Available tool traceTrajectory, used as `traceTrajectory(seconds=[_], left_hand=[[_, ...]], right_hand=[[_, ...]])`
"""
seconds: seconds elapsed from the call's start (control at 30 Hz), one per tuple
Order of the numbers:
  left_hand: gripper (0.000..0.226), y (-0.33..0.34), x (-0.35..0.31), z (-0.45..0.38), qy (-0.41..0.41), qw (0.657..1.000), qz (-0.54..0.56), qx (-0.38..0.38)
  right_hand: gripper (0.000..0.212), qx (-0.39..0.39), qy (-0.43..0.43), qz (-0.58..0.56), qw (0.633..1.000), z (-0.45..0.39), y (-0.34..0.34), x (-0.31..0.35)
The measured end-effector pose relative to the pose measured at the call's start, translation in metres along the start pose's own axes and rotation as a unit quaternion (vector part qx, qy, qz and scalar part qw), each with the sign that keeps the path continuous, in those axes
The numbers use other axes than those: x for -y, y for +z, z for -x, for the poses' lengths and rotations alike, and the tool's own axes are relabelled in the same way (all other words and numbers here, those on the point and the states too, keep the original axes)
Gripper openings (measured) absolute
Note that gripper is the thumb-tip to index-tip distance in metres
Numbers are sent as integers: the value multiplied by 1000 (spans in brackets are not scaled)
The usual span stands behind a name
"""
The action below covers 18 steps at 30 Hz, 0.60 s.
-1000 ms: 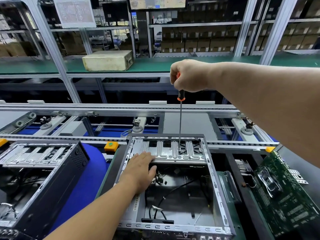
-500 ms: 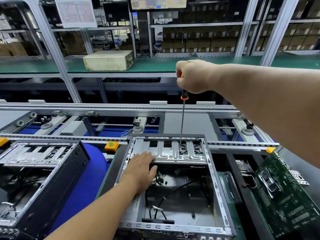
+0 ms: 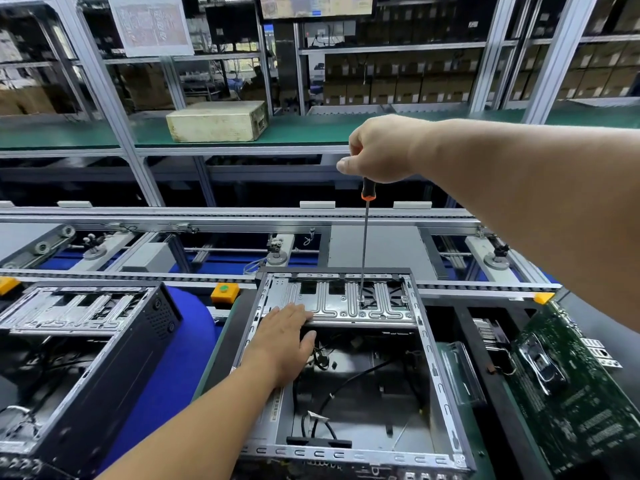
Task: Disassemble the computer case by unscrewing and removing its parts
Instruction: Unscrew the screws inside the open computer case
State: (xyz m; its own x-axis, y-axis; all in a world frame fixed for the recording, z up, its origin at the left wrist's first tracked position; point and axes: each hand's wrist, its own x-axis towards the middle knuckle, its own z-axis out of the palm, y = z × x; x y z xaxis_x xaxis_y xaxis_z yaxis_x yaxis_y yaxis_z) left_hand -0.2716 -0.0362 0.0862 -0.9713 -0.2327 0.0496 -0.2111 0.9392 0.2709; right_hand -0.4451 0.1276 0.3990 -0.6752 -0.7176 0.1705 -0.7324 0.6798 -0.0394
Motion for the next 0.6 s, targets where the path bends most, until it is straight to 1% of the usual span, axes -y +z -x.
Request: traceTrajectory(seconds=[0.07,0.1,0.2,0.3,0.43,0.6], left_hand=[[55,0,0,0,1,1000,-2,0],[54,0,0,0,1,1000,-3,0],[53,-1,-1,0,2,1000,-1,-7],[51,-2,-3,1,2,1000,1,-16],[53,-1,-2,-1,0,1000,-3,-10],[54,1,0,-2,0,1000,-9,-4]], right_hand=[[46,-39,-10,91,995,-1,3,0],[46,-51,-12,111,992,0,3,1],[35,-43,-10,114,992,3,1,2],[16,-15,-1,59,998,5,-1,3],[21,26,5,-66,997,8,-7,5],[14,48,-10,-110,993,9,-8,8]])
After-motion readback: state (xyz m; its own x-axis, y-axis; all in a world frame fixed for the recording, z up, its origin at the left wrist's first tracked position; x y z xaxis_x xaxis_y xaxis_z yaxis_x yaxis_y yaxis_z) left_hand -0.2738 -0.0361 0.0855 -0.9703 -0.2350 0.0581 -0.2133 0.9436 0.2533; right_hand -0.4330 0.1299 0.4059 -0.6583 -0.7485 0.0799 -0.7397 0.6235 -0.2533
